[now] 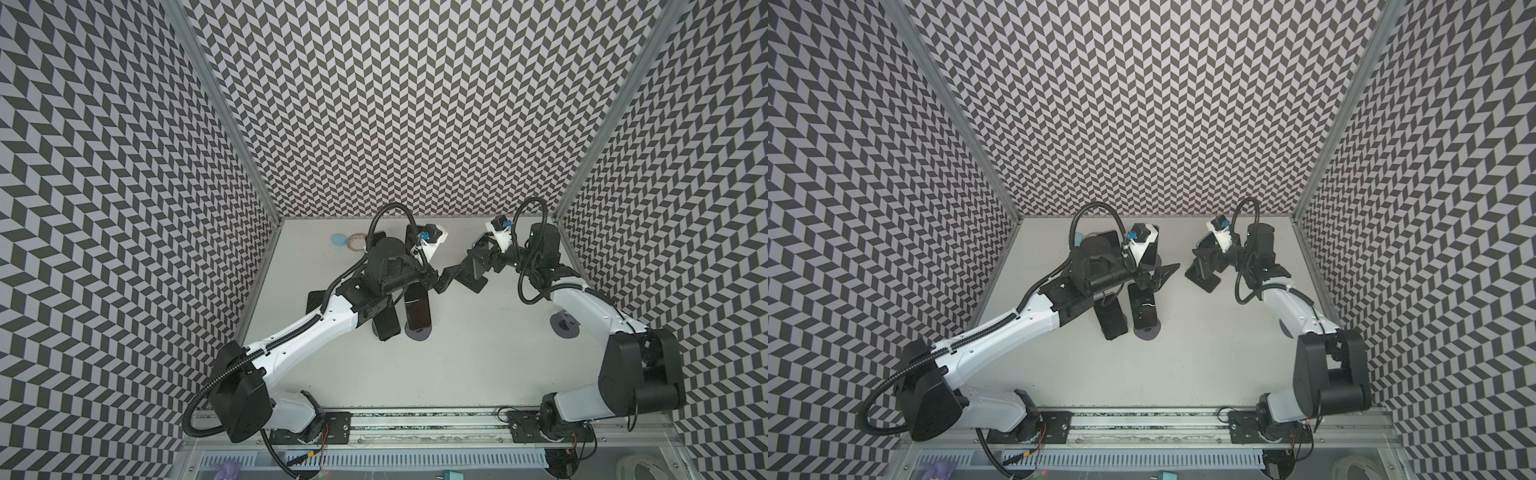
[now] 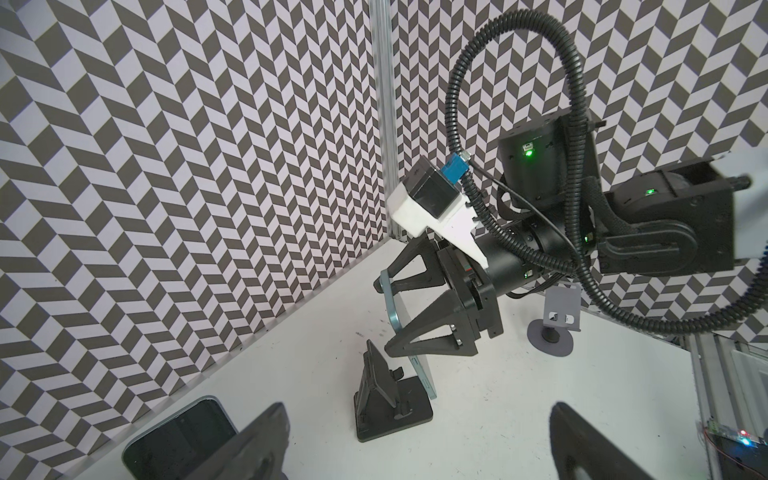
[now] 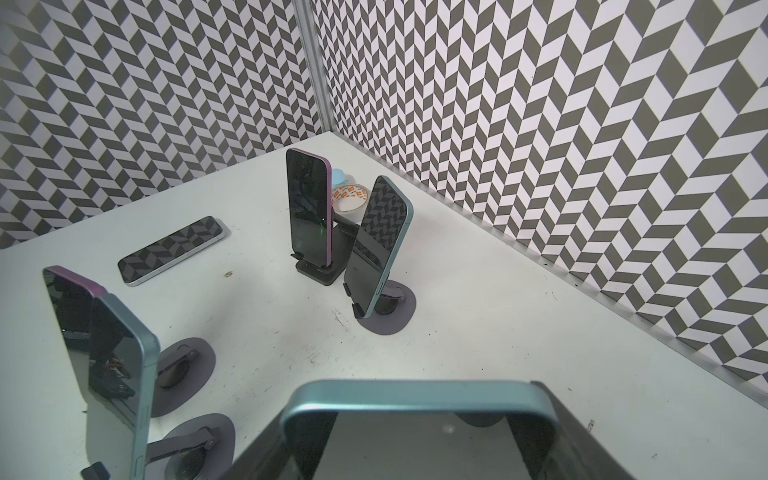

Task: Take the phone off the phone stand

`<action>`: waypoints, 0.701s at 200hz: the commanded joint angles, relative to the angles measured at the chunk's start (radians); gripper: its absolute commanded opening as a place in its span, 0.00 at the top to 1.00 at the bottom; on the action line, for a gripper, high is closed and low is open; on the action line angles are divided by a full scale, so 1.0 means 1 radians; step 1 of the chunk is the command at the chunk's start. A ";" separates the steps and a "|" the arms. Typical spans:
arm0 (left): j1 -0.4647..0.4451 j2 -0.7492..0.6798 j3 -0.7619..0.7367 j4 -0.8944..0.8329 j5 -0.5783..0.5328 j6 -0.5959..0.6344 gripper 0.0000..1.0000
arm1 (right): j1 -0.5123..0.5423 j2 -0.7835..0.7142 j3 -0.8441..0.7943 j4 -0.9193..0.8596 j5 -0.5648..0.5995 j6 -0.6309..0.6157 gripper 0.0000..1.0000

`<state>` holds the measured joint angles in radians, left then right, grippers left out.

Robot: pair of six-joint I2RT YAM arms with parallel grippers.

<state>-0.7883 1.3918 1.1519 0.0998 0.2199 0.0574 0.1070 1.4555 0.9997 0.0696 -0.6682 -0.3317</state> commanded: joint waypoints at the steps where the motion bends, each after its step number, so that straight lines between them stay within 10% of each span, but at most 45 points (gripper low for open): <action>1: -0.016 -0.026 -0.014 0.023 0.012 -0.017 0.02 | -0.006 -0.061 -0.005 0.030 -0.004 0.010 0.41; 140: -0.106 -0.175 -0.116 0.002 -0.018 -0.063 0.02 | -0.001 -0.387 -0.150 -0.106 0.043 0.115 0.45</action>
<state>-0.8692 1.2530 1.0657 0.1009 0.2173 0.0132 0.1062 1.1446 0.8642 -0.0322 -0.6395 -0.2508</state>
